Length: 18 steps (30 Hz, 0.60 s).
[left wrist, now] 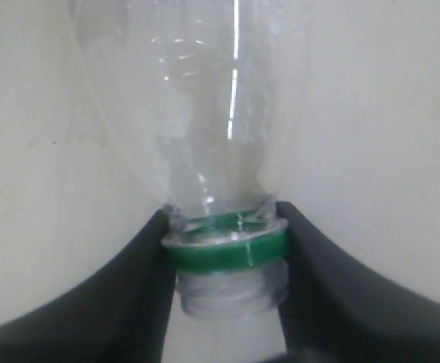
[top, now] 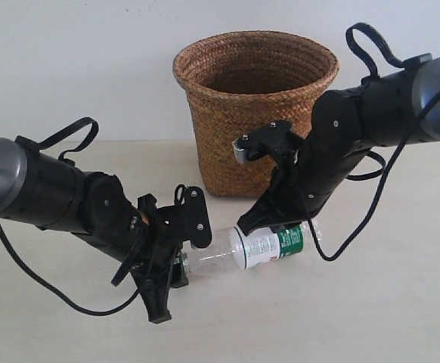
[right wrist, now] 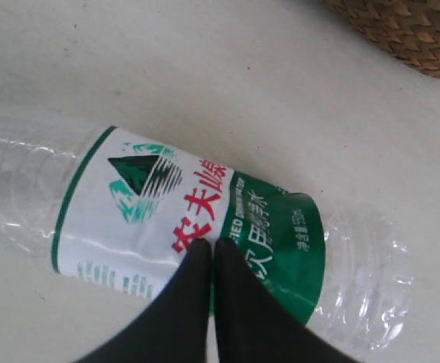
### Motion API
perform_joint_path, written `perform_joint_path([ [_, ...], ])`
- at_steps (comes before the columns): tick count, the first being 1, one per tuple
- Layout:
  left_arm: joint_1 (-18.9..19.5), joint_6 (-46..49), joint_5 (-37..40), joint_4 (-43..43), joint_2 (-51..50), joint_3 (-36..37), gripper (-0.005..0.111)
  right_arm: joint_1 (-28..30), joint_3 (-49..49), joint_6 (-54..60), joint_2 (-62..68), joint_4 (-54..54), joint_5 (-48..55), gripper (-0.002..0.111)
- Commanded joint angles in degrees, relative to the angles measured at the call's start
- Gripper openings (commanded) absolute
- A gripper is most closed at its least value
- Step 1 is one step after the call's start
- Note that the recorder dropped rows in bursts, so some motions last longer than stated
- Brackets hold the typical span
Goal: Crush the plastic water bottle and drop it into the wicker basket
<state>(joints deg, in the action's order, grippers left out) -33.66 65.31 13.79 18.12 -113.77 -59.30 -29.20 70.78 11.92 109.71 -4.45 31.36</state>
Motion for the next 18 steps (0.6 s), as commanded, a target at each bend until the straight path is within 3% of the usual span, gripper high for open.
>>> perform_joint_path([
  [1, -0.29, 1.26, 2.17, -0.83, -0.18, -0.11, 0.004, 0.09, -0.81, -0.14, 4.57, 2.84, -0.26, 0.0],
  [10, -0.29, 1.26, 2.16, -0.98, -0.18, -0.11, 0.004, 0.09, 3.91, -0.26, 13.7, 2.72, 2.02, 0.0],
  [18, -0.29, 1.26, 2.16, -0.98, -0.18, -0.11, 0.004, 0.09, 12.43, 0.6, 24.21, 2.59, 10.66, 0.0],
])
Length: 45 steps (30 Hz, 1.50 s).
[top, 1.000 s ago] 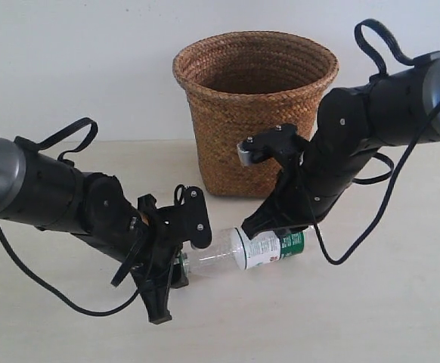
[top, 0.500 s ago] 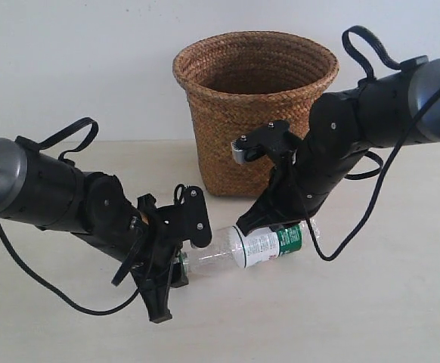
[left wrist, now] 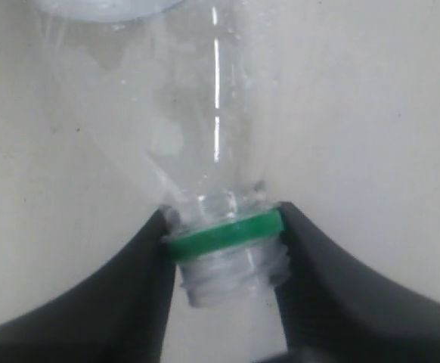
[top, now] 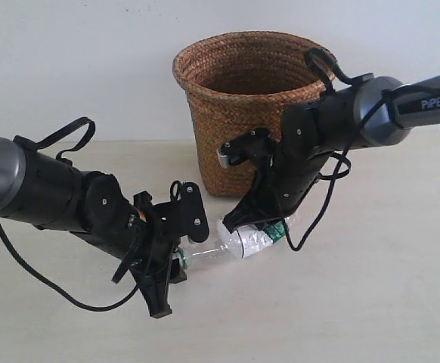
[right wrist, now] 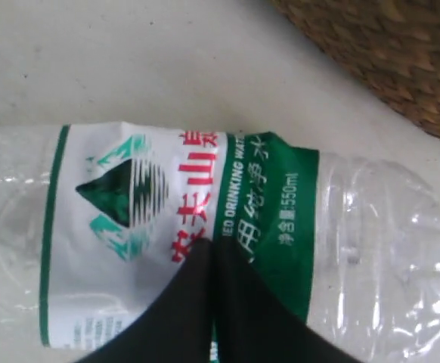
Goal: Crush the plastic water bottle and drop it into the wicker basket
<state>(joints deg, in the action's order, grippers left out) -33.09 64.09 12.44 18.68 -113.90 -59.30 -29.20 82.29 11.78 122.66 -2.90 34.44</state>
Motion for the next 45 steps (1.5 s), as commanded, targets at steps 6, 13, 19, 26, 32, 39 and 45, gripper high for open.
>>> perform_joint_path([
  [6, -0.86, 2.48, 3.51, -1.54, -0.05, -0.11, 0.004, 0.09, 7.17, 3.16, 16.45, -1.38, 16.37, 0.0],
  [13, -0.86, 2.64, 3.51, -2.64, -0.05, -0.11, 0.004, 0.09, 7.41, 3.83, 15.85, -2.8, 14.66, 0.0],
  [19, -0.66, 3.45, 2.0, -3.49, -0.05, -0.11, 0.004, 0.09, 7.41, 4.76, 11.09, -2.8, 16.11, 0.0],
  [26, -0.66, 6.01, -0.82, -3.49, -0.05, -0.11, 0.004, 0.09, 7.41, 5.52, 4.83, -3.22, 17.19, 0.0],
  [32, -0.66, 6.01, -0.82, -3.49, -0.05, -0.11, 0.004, 1.21, 3.45, 6.35, 0.69, -3.62, 12.85, 0.0],
  [39, -0.66, 6.01, -0.82, -3.49, -0.05, -0.11, 0.004, 2.33, -1.21, 9.93, -6.48, -8.82, 8.87, 0.0],
  [45, -0.66, 6.01, -0.82, -3.49, -0.05, -0.11, 0.004, 2.33, -1.21, 16.65, -8.96, -18.74, 8.24, 0.0],
])
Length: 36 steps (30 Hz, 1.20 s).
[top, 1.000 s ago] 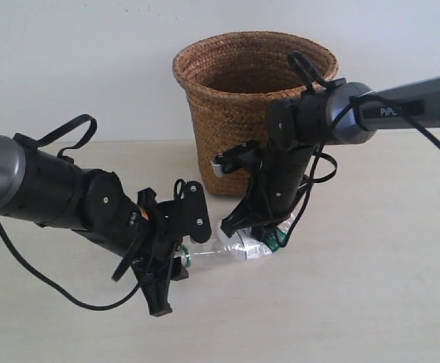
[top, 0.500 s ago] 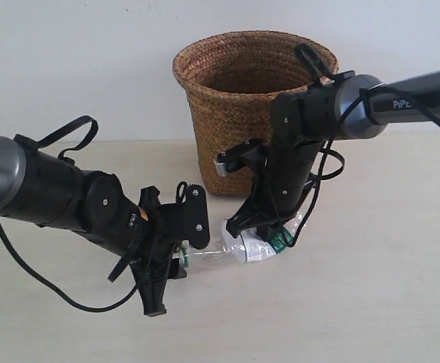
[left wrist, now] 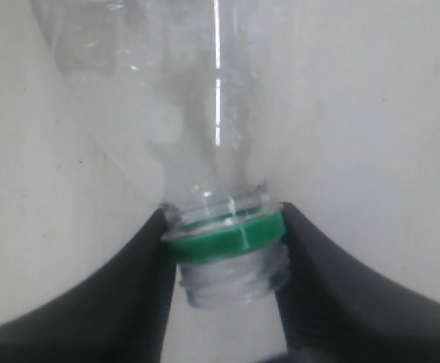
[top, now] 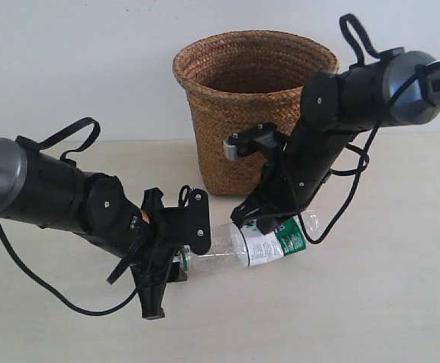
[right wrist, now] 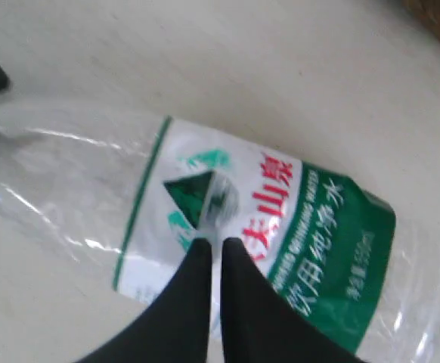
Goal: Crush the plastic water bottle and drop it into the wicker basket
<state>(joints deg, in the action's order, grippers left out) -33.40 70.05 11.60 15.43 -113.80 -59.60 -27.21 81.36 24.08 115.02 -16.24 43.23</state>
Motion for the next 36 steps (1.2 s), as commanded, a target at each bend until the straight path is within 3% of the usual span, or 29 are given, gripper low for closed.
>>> perform_joint_path([
  [1, -0.35, 0.05, 0.02, -0.23, -0.15, 0.19, 0.004, 0.22, -0.27, 4.35, -1.17, -5.39, -0.55, 0.0],
  [25, -0.35, 0.05, 0.02, -0.23, -0.15, 0.19, 0.004, -1.96, -0.06, 5.69, 17.56, -7.05, 4.13, 0.0],
  [36, -0.35, 0.05, 0.02, -0.23, -0.15, 0.19, 0.004, 0.48, -0.06, 6.13, 8.17, -7.67, 4.35, 0.0],
])
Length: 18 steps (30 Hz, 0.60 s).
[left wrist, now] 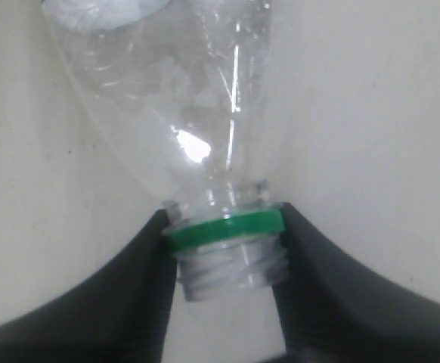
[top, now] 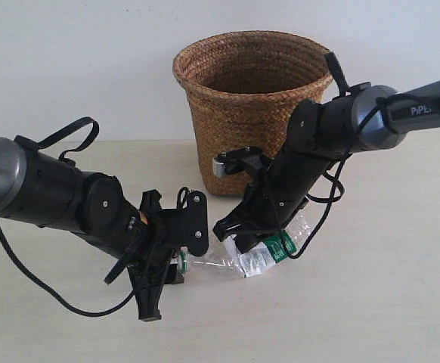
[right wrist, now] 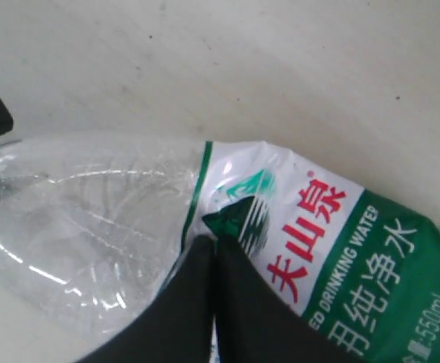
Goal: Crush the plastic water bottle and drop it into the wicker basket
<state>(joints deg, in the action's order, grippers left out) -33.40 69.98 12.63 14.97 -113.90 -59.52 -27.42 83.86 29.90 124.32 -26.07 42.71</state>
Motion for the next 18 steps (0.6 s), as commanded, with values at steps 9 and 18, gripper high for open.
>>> perform_joint_path([
  [9, -0.35, 0.12, -1.01, 0.22, -0.05, 0.11, 0.004, 6.77, -7.96, 4.85, -17.02, -4.72, -1.99, 0.0],
  [18, -0.35, 0.12, -1.01, 0.22, -0.05, 0.11, 0.004, 8.15, -35.85, 8.88, -40.66, -15.32, -34.9, 0.0],
])
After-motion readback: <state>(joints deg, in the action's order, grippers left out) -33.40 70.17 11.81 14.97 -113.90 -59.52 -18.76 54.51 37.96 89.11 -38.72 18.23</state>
